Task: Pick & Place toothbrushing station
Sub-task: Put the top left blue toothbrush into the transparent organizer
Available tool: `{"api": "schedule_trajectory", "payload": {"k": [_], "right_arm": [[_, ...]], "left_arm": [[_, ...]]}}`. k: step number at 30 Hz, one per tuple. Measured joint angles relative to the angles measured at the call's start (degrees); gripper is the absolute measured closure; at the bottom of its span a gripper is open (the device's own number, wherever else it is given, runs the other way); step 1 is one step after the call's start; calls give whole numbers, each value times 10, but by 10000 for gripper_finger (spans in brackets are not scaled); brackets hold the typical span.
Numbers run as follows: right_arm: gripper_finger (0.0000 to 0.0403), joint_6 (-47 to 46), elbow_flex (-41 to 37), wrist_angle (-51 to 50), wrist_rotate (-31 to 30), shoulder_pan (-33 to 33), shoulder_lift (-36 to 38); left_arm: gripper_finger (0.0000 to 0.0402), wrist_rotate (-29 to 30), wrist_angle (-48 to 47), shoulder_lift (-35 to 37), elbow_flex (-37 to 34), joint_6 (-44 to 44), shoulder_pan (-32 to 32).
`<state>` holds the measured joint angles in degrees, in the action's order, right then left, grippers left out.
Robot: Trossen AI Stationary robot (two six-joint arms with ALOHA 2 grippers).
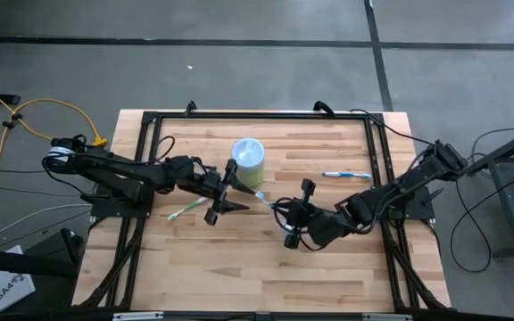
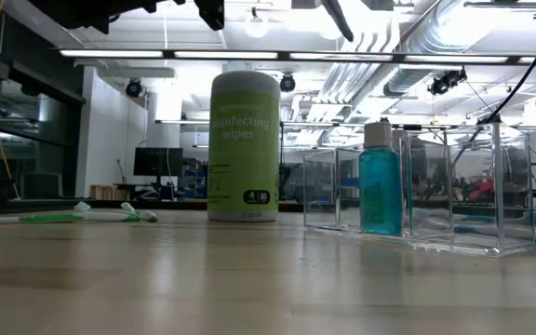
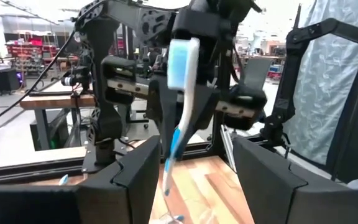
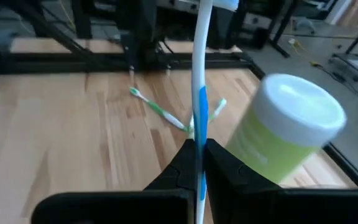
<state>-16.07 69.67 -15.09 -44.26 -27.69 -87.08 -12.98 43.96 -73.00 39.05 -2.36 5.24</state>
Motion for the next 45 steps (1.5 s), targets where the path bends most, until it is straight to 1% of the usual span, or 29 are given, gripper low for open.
{"api": "schedule_trajectory", "payload": {"k": [5, 8, 12, 15, 26, 33, 39, 45], "right_arm": [[399, 45, -1, 45, 40, 22, -13], [399, 66, -1, 51, 45, 31, -16], [399, 81, -1, 72, 69, 44, -16], [399, 100, -1, 79, 71, 49, -16], [399, 122, -1, 103, 113, 70, -16], [399, 129, -1, 107, 121, 76, -16], [399, 129, -1, 106, 130, 79, -16], [399, 129, -1, 106, 130, 79, -16]], "left_arm": [[203, 10, 9, 0, 0, 4, 0], [203, 11, 13, 0, 0, 6, 0], [203, 11, 18, 0, 0, 9, 0], [203, 11, 22, 0, 0, 11, 0], [203, 12, 37, 0, -1, 19, -3], [205, 12, 43, 0, -1, 22, -3], [218, 13, 51, 0, -1, 28, -3], [245, 26, 51, 0, -1, 28, -3]]}}
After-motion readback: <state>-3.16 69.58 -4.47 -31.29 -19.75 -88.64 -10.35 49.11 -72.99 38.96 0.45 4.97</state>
